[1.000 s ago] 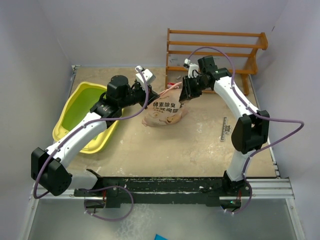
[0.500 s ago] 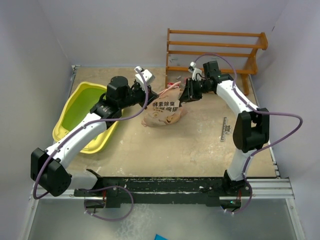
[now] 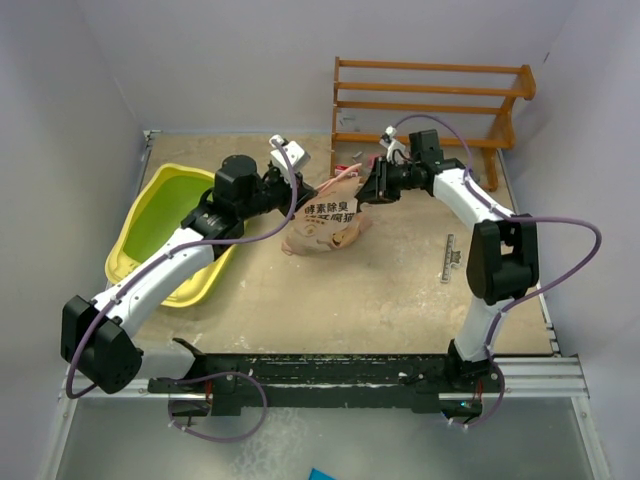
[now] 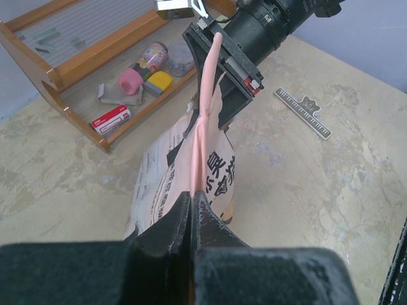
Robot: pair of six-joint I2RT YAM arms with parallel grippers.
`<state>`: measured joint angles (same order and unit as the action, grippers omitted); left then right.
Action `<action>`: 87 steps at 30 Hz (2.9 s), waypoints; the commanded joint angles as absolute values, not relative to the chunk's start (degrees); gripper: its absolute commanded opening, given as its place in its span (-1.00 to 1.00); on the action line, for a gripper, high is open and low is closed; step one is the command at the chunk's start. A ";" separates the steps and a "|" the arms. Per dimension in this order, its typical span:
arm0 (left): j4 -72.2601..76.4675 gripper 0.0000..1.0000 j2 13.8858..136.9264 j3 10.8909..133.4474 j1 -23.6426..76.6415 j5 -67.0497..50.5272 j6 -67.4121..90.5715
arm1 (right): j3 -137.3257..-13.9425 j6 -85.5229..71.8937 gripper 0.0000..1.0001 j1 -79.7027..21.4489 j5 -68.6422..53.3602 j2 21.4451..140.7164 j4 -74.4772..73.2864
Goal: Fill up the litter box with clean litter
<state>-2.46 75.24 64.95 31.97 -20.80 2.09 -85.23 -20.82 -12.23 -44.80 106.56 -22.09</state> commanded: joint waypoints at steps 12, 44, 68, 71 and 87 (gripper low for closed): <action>1.29 -1.00 73.48 63.91 32.26 -19.50 1.32 | -76.91 -38.89 -1.00 -10.74 -61.88 104.74 1.27; -0.90 -1.00 71.31 65.34 32.26 -18.44 1.22 | -67.91 -47.69 -1.00 -1.77 -65.33 96.74 11.81; -3.31 -0.25 69.16 67.58 32.23 -18.99 2.61 | -63.15 -51.15 -1.00 5.93 -63.55 89.79 10.17; -3.55 -0.22 68.79 67.98 32.26 -18.91 2.72 | -62.94 -51.45 -1.00 6.38 -63.08 88.97 9.67; -7.35 -0.20 63.06 68.91 32.25 -17.27 1.32 | -58.68 -53.78 -1.00 9.44 -58.73 83.32 7.21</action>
<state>-7.55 66.06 66.41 32.38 -17.87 1.89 -59.37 -51.66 8.60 -59.24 86.17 6.57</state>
